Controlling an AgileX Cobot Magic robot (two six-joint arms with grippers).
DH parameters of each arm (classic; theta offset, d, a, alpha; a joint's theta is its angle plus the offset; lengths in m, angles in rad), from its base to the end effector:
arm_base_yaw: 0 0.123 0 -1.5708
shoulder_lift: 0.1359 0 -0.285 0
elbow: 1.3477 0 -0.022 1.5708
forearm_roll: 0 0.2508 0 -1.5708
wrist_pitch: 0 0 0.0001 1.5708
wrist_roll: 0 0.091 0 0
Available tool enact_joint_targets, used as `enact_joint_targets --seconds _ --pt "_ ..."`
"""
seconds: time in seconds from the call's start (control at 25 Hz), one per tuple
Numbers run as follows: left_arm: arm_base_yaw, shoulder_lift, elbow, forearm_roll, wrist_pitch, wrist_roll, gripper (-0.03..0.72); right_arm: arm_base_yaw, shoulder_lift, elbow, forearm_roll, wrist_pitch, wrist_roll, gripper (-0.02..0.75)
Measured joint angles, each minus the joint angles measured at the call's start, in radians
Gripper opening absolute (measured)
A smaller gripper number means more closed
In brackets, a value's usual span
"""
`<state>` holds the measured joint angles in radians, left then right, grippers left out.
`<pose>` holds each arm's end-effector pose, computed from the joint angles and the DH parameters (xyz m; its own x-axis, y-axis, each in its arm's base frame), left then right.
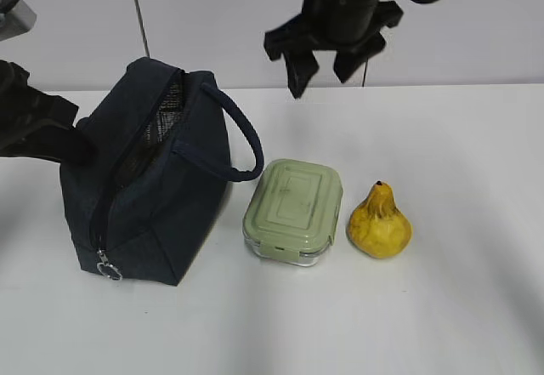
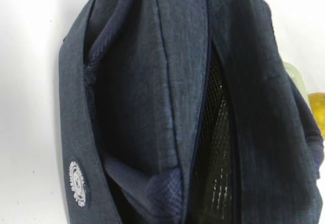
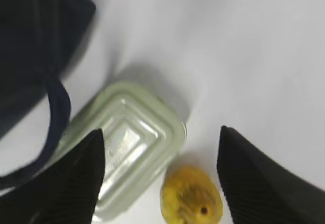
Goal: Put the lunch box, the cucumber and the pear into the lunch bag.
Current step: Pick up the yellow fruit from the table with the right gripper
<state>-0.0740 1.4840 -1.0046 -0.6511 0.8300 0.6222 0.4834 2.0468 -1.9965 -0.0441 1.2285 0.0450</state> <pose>0.2866 -0.0621 0.2593 -0.8438 0.1941 -0.5003 0.3933 0.8580 -0.3304 0.3976 0.2045 0.3030 -0.8357 -0.4046 -0.3715 -0.4257 0.9044 -0.0274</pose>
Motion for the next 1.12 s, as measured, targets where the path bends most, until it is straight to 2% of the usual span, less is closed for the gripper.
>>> enact_joint_targets --seconds 0.16,0.28,0.52,0.96,1.04,1.12 --pt "0.000 0.000 0.000 0.002 0.000 0.000 -0.015 0.000 -0.218 0.409 -0.007 -0.220 0.011 0.532" --pt "0.000 0.000 0.000 0.002 -0.001 0.000 -0.015 -0.015 -0.309 0.568 -0.011 -0.328 0.013 0.532" --pt "0.000 0.000 0.000 0.004 0.000 0.000 -0.015 -0.046 -0.261 0.632 -0.018 -0.339 0.015 0.531" --pt "0.000 0.000 0.000 0.004 0.001 0.000 -0.015 -0.046 -0.120 0.632 -0.026 -0.357 0.035 0.530" --pt "0.000 0.000 0.000 0.004 0.001 0.000 -0.015 -0.046 -0.101 0.632 -0.028 -0.357 0.039 0.498" --pt "0.000 0.000 0.000 0.004 0.001 0.000 -0.015 -0.046 -0.097 0.632 -0.033 -0.355 0.039 0.398"
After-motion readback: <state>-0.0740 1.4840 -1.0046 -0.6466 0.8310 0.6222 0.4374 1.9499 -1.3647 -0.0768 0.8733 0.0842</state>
